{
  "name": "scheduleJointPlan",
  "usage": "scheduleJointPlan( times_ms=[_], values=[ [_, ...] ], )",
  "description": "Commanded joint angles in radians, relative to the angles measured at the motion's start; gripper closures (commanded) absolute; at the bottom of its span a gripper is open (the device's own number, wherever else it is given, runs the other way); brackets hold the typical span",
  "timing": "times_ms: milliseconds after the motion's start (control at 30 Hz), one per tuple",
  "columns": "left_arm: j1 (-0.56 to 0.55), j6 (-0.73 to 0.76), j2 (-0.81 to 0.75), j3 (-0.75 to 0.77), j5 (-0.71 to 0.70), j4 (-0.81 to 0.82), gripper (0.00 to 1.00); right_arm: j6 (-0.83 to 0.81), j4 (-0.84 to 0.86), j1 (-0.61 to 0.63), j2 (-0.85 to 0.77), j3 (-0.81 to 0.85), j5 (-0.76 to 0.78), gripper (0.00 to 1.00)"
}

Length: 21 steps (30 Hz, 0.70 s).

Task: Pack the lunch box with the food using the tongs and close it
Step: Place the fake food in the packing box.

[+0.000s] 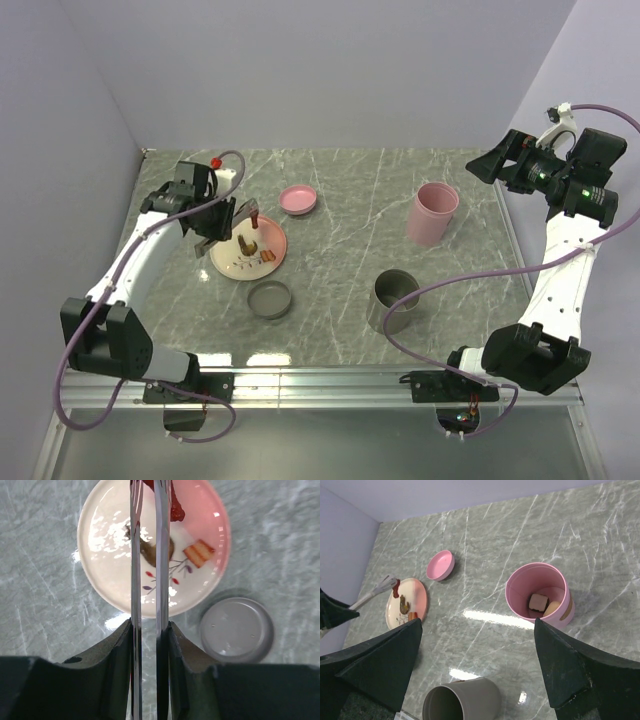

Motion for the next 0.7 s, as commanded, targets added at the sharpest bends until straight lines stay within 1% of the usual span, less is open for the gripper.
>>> scheduleJointPlan(
  times_ms=[0, 167, 233, 400, 433, 533, 667],
  values=[
    [-0.008, 0.004, -0.089, 0.078, 0.106, -0.043, 0.84, -0.004, 0.016, 0.003, -0.038, -0.007, -0.005, 0.00],
    [-0.050, 0.009, -0.141, 0.111, 0.165, -0.069, 0.84, 0.002, 0.024, 0.004, -0.037, -0.012, -0.010, 0.00],
    [-0.072, 0.012, -0.149, 0.137, 0.219, -0.087, 0.84, 0.006, 0.024, 0.003, -0.038, -0.013, -0.010, 0.00],
    [-0.148, 0.012, -0.193, 0.157, 0.352, -0.055, 0.85, 0.006, 0.020, 0.003, -0.037, -0.004, -0.007, 0.00],
    [-0.162, 0.014, -0.192, 0.168, 0.398, -0.052, 0.85, 0.008, 0.024, 0.003, -0.037, -0.004, -0.008, 0.00],
    [-0.208, 0.012, -0.173, 0.199, 0.458, -0.032, 0.85, 0.014, 0.024, 0.003, -0.035, 0.001, -0.008, 0.00],
    [-0.284, 0.005, -0.128, 0.240, 0.493, 0.005, 0.85, 0.011, 0.015, 0.004, -0.037, 0.007, -0.001, 0.00]
  ],
)
